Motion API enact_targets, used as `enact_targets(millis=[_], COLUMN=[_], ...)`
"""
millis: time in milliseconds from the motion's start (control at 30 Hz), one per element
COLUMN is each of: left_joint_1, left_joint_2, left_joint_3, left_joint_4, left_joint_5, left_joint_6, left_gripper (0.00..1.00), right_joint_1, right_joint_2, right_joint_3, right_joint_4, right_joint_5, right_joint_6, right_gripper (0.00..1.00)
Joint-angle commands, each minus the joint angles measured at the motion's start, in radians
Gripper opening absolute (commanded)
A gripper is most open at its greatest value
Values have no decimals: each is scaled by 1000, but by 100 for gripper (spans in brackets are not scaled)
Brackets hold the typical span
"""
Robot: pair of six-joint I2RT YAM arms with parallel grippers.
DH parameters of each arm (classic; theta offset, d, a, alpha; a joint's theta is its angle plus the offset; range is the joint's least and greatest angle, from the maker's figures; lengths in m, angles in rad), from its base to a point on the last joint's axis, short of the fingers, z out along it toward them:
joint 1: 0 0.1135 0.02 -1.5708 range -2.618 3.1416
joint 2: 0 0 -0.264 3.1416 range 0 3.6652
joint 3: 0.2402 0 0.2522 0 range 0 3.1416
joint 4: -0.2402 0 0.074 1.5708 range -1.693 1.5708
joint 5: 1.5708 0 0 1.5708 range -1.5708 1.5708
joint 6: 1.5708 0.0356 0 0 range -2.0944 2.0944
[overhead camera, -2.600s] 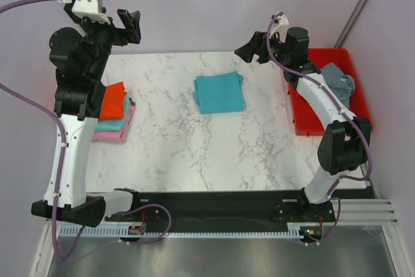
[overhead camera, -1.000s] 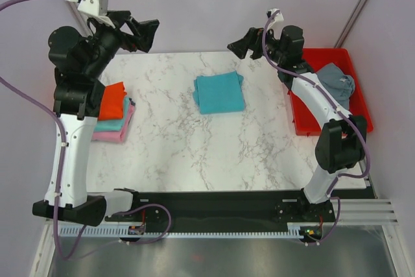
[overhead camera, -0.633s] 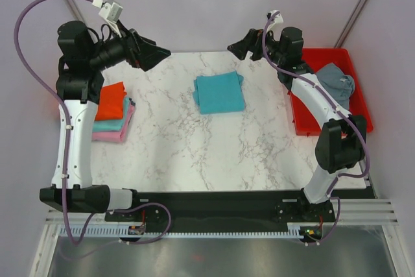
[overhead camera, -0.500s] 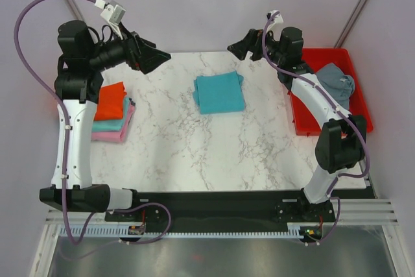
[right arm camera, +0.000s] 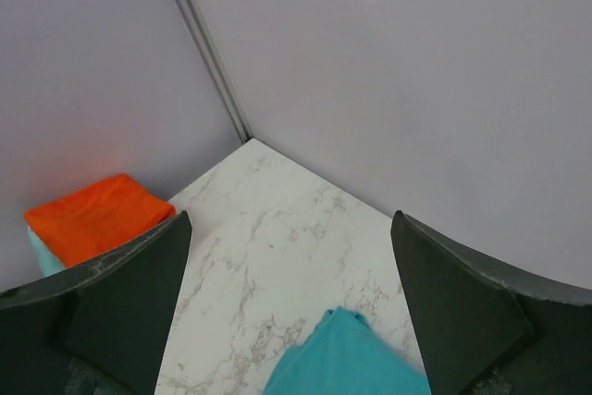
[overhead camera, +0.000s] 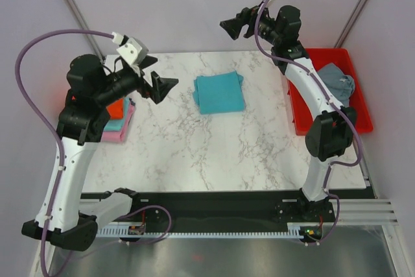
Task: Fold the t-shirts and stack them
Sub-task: Neatly place the folded tshirt to the corner
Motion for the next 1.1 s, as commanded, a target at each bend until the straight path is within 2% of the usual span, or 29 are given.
enact_targets(millis=[0, 33, 133, 200, 333, 433, 500, 533, 700, 733, 767, 800, 833, 867, 933, 967, 1067], left_joint_1=[-56, -61, -64, -64, -61, -56, -61, -70, -107, -101, -75, -61, -49, -46, -47, -50, -50], left_joint_2=[-28, -33, -41, -48, -38, -22, -21, -25, -42, -36, -16, -9, -4, -13, -25, -27, -13], left_joint_3=[-71, -77, -79, -87, -81, -84, -102, -110, -205, -187, -135, -116, -110, -149, -230, -301, -384], left_joint_4=[26, 63, 107, 121, 100, 94, 115, 150, 150, 311, 277, 246, 217, 209, 209, 209, 209], left_joint_5=[-117, -169, -272, -277, -258, -177, -177, -204, -205, -513, -475, -424, -334, -333, -333, -333, -333], left_joint_6=[169, 227, 249, 253, 97, 33, 99, 223, 224, 268, 202, 69, 12, -45, -46, -46, -46], left_gripper=[100, 100, 99, 99, 100, 100, 100, 100, 100, 100, 99, 100, 99, 99, 99, 99, 99], right_joint_1=[0, 0, 2, -1, -6, -6, -8, -9, -12, -14, -15, -18, -18, -17, -9, -9, -15], right_joint_2=[20, 12, -35, -72, -87, -84, -92, -97, -130, -129, -124, -121, -112, -107, -98, -92, -71], right_joint_3=[44, 25, -72, -138, -184, -207, -218, -226, -275, -278, -287, -293, -304, -307, -327, -333, -325], right_joint_4=[36, 48, 77, 96, 102, 106, 102, 102, 99, 96, 93, 93, 90, 56, -14, -97, -288], right_joint_5=[-30, -35, -36, -27, -17, -30, -33, -35, -18, -13, -4, 2, 0, -13, 6, 13, -10], right_joint_6=[26, 38, 64, 60, 101, 135, 149, 150, 144, 146, 156, 193, 202, 190, 95, 74, -23], right_gripper=[98, 98, 98, 98, 98, 98, 98, 98, 98, 98, 98, 98, 98, 98, 98, 98, 98])
